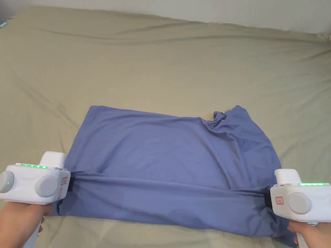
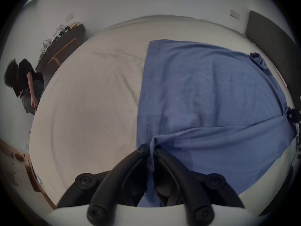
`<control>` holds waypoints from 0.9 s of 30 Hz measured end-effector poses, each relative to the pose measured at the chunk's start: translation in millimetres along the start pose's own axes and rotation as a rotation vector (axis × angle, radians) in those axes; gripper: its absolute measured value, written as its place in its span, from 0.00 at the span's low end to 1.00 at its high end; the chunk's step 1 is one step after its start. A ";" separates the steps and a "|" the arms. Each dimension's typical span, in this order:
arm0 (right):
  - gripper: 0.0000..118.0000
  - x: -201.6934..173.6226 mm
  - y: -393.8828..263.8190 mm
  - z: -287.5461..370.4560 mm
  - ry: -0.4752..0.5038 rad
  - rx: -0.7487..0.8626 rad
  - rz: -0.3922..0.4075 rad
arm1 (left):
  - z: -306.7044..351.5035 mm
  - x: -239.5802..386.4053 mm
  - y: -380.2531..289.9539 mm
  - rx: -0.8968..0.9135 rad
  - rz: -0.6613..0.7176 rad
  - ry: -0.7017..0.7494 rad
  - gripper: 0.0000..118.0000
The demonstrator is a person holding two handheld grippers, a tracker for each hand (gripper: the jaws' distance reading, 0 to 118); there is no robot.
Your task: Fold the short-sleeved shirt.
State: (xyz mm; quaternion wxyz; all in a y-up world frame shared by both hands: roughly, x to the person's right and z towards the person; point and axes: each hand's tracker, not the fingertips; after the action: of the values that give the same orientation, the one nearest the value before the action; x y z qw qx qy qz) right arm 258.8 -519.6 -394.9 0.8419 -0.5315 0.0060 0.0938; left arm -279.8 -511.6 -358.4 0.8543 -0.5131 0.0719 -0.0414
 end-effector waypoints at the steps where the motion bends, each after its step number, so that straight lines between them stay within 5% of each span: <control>1: 0.07 1.7 0.3 -3.7 0.012 -0.016 -0.002 | -4.3 -1.2 1.0 0.007 -0.020 0.005 0.04; 3: 0.32 8.7 5.4 1.8 0.026 0.012 -0.042 | -1.6 0.1 8.4 0.020 -0.049 0.004 0.17; 4: 0.66 13.0 10.6 5.4 0.020 0.022 -0.061 | 2.7 -0.1 12.9 0.035 -0.062 0.008 0.47; 5: 0.84 17.4 16.3 10.7 -0.016 0.044 -0.087 | 0.3 -5.9 18.0 0.061 -0.073 0.036 0.74; 6: 0.88 22.6 20.9 21.2 -0.062 0.076 -0.111 | 8.1 -8.0 24.1 0.096 -0.080 0.061 0.89; 7: 0.88 27.2 26.0 34.0 -0.089 0.120 -0.134 | 19.2 -9.9 29.5 0.140 -0.070 0.055 0.91; 13: 0.88 22.3 51.9 162.8 0.023 0.533 -0.170 | 141.1 -1.9 57.5 0.526 0.017 0.000 0.90; 18: 0.88 -29.9 44.7 263.8 -0.074 0.803 -0.040 | 237.8 9.4 58.1 0.844 0.071 0.010 0.92; 23: 0.86 -70.3 29.1 308.8 -0.108 0.934 0.083 | 296.9 21.9 40.8 0.968 0.114 -0.028 0.89; 25: 0.69 -83.4 19.6 319.4 -0.077 0.947 0.094 | 308.4 30.0 30.8 0.978 0.097 -0.034 0.68; 27: 0.32 -93.2 11.6 322.5 -0.062 0.953 0.109 | 314.8 40.5 21.9 0.995 0.049 -0.001 0.31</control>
State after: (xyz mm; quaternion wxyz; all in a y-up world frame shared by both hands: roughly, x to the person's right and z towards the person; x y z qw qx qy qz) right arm 136.4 -240.0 -254.8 0.9854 -0.0823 0.0511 0.1401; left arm -187.9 -233.1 -235.2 0.9963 -0.0415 0.0551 -0.0504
